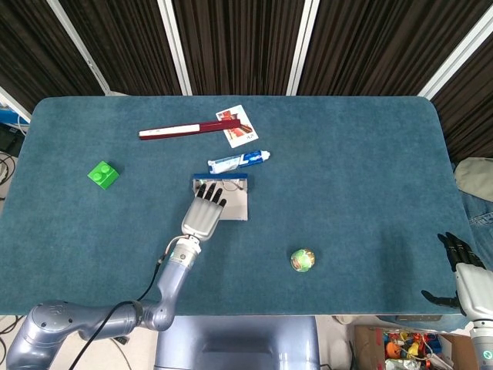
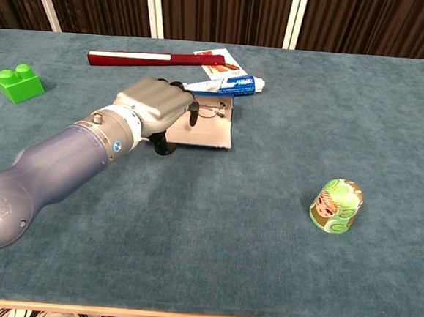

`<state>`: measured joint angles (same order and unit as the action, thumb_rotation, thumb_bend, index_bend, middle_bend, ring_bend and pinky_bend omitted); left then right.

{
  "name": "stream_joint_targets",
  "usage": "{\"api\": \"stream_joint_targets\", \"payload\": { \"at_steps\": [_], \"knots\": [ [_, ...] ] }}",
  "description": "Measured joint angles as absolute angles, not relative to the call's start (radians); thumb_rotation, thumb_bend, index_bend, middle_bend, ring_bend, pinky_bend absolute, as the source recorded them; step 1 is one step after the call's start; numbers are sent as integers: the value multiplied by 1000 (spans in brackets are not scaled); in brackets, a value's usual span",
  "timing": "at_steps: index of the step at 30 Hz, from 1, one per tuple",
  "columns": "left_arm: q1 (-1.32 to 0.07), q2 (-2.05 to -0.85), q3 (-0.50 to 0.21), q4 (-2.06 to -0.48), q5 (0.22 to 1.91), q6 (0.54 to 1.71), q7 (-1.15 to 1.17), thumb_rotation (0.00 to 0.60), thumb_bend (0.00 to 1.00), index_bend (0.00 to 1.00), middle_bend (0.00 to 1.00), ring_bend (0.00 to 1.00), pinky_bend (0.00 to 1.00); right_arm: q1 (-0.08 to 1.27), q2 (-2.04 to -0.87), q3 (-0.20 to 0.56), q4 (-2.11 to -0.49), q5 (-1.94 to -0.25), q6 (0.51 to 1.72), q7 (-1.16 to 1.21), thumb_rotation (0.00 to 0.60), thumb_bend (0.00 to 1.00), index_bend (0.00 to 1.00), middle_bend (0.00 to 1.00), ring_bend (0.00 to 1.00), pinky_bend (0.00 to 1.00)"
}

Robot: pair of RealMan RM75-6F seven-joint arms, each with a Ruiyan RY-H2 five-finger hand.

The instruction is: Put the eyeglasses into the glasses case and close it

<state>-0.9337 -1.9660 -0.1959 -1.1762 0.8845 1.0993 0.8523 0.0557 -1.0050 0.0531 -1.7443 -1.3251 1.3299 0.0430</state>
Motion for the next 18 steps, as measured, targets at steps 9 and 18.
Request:
{"api": "stream_joint_targets", "payload": {
  "at_steps": [9,18],
  "knots": [
    [-943,-1982,-234,-1137,885,1101,851,600,398,394,143,44,117,56,-1004,54,-1750,-1317,1327,39,600,93,0,0,0,168],
    [-956,-1997,-286,-1067,867,1099,847,600,427,420,144,44,117,56,-1004,54,-1751,-1317,1328,40,600,92,0,0,0,168]
  ]
}}
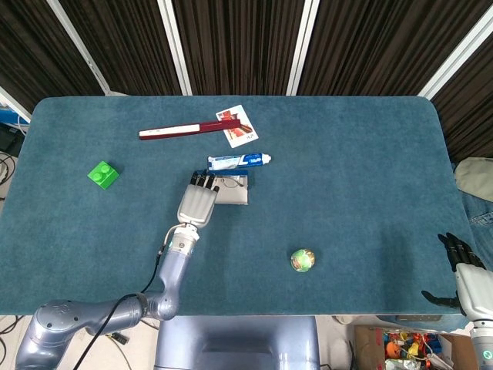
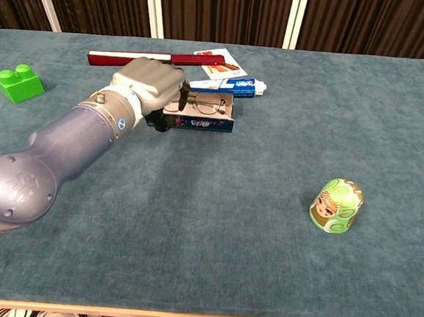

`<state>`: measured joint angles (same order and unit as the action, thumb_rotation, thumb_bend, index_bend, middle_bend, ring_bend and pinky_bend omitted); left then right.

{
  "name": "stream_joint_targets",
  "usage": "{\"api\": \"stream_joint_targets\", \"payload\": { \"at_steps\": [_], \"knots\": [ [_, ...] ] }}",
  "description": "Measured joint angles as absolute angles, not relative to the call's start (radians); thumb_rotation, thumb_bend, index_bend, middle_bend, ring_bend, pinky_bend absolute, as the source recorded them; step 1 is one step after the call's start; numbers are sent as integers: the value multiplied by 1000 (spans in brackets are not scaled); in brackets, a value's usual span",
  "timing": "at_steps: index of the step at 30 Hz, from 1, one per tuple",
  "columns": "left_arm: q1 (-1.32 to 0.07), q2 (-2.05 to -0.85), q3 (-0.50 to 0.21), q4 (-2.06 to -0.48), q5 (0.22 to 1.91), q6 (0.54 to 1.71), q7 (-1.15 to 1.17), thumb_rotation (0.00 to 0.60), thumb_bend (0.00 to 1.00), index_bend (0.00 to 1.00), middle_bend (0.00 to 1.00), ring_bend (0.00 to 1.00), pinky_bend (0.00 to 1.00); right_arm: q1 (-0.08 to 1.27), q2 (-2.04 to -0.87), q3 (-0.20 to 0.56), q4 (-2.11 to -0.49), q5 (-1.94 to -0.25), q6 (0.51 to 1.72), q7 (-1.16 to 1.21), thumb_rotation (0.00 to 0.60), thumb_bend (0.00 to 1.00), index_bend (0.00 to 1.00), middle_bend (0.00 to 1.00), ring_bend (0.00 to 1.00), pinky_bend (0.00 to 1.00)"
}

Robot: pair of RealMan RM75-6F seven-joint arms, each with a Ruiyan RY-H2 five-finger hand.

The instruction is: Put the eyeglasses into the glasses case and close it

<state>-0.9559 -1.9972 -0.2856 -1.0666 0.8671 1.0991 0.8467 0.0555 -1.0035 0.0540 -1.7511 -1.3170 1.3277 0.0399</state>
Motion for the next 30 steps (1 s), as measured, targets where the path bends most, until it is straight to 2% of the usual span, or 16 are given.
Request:
{"api": "stream_joint_targets", "payload": {
  "at_steps": [7,30],
  "knots": [
    [-965,-2013,-322,-990,844,1074,823,600,426,447,144,44,113,56,-1004,55,-1752,-1314,1326,39,600,92,0,0,0,168],
    [-942,-1996,-304,-1033,886,1073,795,600,426,502,144,44,103,58,-1002,54,-1756,-1306,1319,31,600,93,0,0,0,168]
  ]
}}
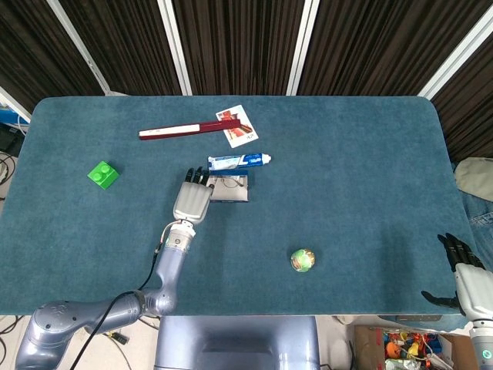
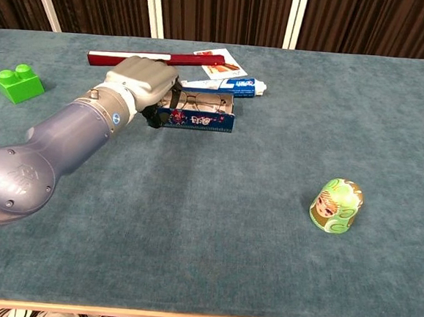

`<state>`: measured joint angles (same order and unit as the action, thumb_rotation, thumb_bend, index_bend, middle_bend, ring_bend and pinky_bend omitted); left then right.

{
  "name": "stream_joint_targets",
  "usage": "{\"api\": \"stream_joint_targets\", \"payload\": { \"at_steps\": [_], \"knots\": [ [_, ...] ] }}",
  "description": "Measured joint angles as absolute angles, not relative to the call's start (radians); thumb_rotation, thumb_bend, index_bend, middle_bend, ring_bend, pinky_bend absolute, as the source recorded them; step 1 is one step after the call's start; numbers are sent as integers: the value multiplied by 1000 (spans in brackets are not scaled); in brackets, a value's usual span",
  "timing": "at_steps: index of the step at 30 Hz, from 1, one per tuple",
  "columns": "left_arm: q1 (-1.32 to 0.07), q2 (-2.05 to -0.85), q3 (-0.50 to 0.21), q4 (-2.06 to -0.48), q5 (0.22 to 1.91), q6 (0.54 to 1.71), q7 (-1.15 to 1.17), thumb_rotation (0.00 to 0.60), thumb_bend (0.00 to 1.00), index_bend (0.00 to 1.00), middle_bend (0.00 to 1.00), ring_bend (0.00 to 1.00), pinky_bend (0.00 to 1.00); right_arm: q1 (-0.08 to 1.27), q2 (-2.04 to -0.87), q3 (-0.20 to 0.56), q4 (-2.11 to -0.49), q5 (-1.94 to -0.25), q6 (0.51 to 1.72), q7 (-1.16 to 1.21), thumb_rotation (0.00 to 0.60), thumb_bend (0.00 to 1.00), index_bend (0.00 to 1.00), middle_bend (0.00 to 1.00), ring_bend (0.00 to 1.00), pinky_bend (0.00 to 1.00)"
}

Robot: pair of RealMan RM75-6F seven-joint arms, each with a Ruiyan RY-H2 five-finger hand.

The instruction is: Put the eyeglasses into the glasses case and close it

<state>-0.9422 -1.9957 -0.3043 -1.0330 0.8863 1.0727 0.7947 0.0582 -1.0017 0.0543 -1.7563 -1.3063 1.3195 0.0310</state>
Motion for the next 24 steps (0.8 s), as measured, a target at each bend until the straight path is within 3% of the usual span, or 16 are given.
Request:
{"api": "stream_joint_targets", "payload": {
  "at_steps": [24],
  "knots": [
    [-930,-1998,-306,-1018,907,1076,784,600,427,599,161,44,101,59,-999,55,-1763,-1296,1315,23,600,92,0,0,0,168]
  ]
}}
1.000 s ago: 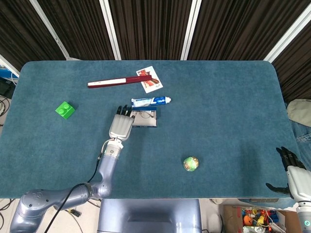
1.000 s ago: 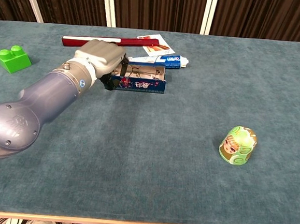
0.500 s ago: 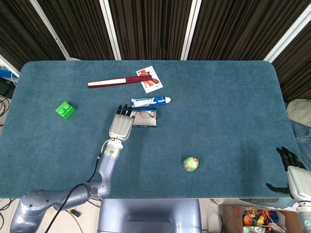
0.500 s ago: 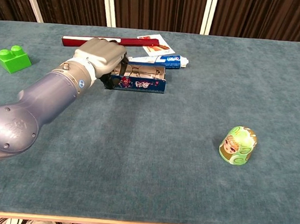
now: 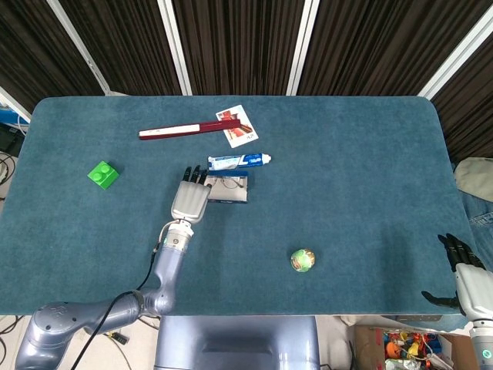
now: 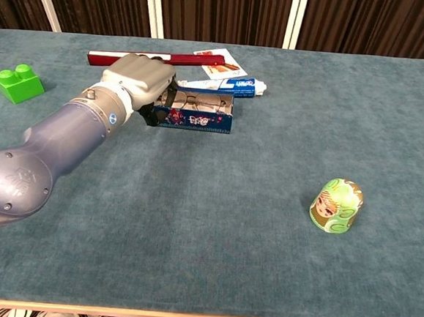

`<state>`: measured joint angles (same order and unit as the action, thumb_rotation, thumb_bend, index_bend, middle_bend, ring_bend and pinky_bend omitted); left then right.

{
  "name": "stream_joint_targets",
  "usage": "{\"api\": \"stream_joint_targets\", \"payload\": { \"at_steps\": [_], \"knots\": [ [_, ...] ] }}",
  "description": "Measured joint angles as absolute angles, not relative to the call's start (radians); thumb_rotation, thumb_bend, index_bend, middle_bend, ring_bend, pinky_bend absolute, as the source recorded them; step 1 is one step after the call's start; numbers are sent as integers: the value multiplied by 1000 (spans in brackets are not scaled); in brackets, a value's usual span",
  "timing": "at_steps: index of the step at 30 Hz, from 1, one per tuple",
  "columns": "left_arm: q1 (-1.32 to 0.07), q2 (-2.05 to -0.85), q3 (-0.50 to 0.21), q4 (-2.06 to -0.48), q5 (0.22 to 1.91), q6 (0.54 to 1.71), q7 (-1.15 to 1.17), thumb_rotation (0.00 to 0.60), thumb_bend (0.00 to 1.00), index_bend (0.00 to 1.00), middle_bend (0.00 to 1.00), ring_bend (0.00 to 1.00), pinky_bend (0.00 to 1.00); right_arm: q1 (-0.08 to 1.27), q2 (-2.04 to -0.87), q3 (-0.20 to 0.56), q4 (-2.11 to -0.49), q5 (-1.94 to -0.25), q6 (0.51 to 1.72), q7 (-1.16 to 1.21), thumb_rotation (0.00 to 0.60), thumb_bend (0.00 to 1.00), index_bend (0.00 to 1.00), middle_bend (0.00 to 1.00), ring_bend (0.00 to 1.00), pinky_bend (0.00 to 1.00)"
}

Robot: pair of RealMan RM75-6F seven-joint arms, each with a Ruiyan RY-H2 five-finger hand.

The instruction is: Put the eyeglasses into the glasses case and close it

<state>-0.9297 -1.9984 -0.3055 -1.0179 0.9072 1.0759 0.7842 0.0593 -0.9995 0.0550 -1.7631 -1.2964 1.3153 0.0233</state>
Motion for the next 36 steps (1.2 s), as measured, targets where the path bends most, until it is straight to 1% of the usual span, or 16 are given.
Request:
{"api": "stream_joint_targets", "payload": {
  "at_steps": [4,10,16,23,25,30,36],
  "knots": [
    [-923,-1991,-306,-1036,909,1077,778,600,436,603,162,44,99,58,-1000,56,-1763,-1297,1319,25,600,93,0,0,0,168],
    [-892,-1950,-285,-1115,918,1099,785,600,438,594,161,43,99,59,-999,56,-1763,-1299,1319,25,600,93,0,0,0,168],
    [-844,-1885,-252,-1234,911,1133,822,600,438,594,160,43,99,58,-1001,56,-1762,-1305,1326,24,600,93,0,0,0,168],
    [-789,-1803,-197,-1401,895,1186,906,600,438,594,160,43,99,56,-1004,55,-1759,-1308,1329,23,600,94,0,0,0,168],
    [-783,-1793,-191,-1425,885,1197,928,600,438,594,159,43,99,56,-1004,55,-1759,-1309,1330,23,600,93,0,0,0,169],
    [-790,-1796,-203,-1442,860,1215,969,600,438,595,158,39,85,57,-1002,56,-1761,-1303,1324,28,600,93,0,0,0,168],
    [-824,-1807,-246,-1444,834,1206,990,600,438,603,158,28,67,58,-1002,55,-1761,-1304,1322,26,600,94,0,0,0,168]
  ]
}}
